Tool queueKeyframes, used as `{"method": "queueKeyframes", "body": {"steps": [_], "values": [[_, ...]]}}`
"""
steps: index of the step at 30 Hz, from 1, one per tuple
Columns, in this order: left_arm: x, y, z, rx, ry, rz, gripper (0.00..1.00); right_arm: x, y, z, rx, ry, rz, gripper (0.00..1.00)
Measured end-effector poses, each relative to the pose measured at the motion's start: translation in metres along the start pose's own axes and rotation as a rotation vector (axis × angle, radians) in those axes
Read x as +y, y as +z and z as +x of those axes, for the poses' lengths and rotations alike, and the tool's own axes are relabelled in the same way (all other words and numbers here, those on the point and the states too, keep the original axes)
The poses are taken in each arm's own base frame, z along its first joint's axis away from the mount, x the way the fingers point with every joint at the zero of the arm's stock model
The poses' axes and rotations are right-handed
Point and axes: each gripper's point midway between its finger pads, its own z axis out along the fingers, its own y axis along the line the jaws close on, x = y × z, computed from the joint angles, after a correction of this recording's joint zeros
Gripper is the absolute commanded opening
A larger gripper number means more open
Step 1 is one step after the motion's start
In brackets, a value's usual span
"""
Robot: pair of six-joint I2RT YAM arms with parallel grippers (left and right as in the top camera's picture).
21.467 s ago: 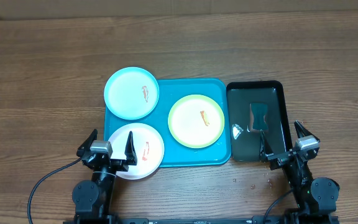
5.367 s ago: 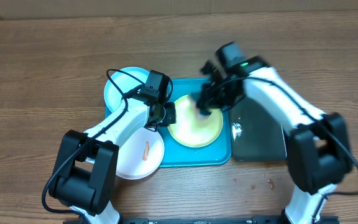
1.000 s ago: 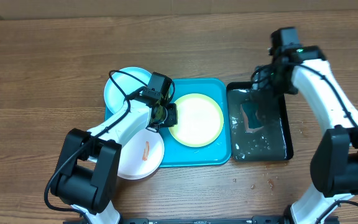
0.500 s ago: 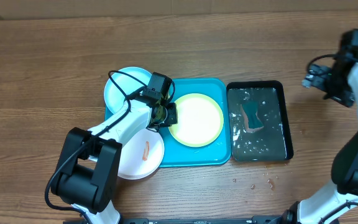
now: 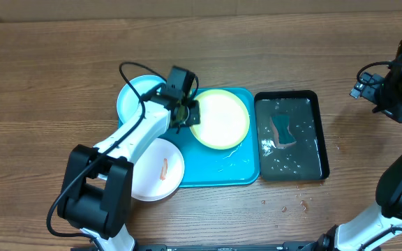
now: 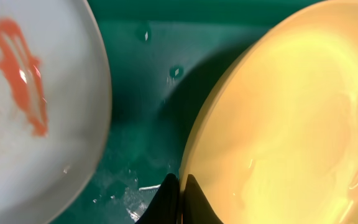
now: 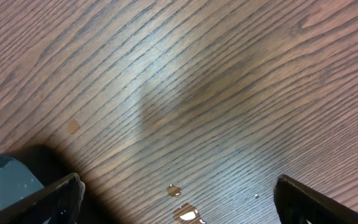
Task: Clean dirty plates on tray and stack at the side
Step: 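Release sponge in black tray and raise right gripper away, then lift yellow plate with left gripper and carry it to the left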
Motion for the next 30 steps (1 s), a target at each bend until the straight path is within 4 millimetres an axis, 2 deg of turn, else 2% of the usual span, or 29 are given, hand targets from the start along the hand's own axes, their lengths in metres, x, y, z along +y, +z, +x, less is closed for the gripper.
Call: {"method": "queueKeyframes", "body": {"steps": [7, 10, 13, 19, 25, 30], "values": [[-0.010, -0.031, -0.041, -0.079, 0.006, 0.012, 0.04, 0.000, 0.000, 0.000, -0.001, 0.000, 0.000, 1.00], [-0.022, -0.046, -0.057, -0.122, 0.010, 0.049, 0.04, 0.000, 0.000, 0.000, -0.001, 0.000, 0.000, 1.00], [-0.043, -0.056, -0.067, -0.168, 0.029, 0.105, 0.04, 0.000, 0.000, 0.000, -0.001, -0.001, 0.000, 1.00], [-0.102, -0.062, -0.055, -0.217, 0.140, 0.167, 0.04, 0.000, 0.000, 0.000, -0.001, 0.000, -0.001, 1.00], [-0.159, -0.072, -0.040, -0.341, 0.271, 0.145, 0.04, 0.001, 0.000, 0.000, -0.001, 0.000, -0.004, 1.00], [-0.190, -0.086, -0.032, -0.475, 0.390, 0.072, 0.04, 0.001, 0.000, -0.001, -0.002, 0.000, -0.005, 1.00]]}}
